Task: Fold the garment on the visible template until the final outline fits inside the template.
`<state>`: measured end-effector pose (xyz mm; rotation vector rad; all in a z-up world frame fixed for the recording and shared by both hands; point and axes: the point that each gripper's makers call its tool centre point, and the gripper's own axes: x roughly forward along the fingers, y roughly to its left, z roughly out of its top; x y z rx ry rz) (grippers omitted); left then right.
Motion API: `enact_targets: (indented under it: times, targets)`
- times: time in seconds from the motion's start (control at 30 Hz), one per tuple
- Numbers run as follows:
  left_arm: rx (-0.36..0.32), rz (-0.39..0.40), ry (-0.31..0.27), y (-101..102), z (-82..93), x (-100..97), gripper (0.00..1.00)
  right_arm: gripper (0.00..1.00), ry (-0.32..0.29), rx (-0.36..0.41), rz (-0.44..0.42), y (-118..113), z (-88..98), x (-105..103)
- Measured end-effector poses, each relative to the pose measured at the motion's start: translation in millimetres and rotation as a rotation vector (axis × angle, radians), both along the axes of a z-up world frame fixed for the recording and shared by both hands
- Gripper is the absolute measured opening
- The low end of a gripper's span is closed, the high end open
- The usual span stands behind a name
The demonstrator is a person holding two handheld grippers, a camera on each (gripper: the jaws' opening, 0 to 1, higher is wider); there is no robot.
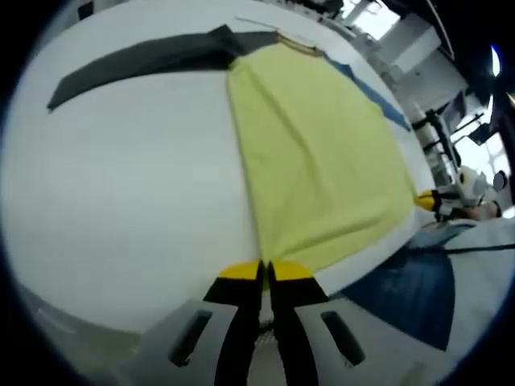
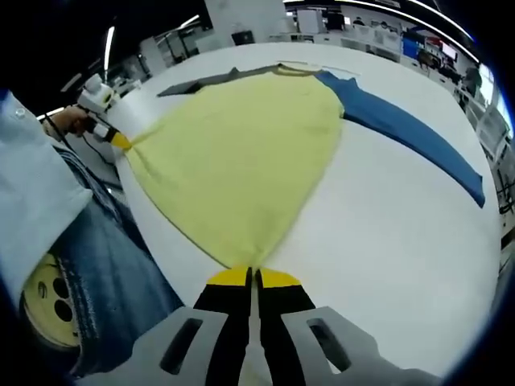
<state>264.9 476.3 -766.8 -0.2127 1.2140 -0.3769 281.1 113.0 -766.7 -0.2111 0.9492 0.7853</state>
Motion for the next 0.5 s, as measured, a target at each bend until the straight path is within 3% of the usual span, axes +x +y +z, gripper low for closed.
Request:
enact_targets:
  times: [0.5]
  targets:
    - [0.056, -0.058, -0.029, 1.9, -0.2, -4.1, 0.01, 0.04, -0.014, 0.010, 0.012, 1.1, -3.1, -0.9]
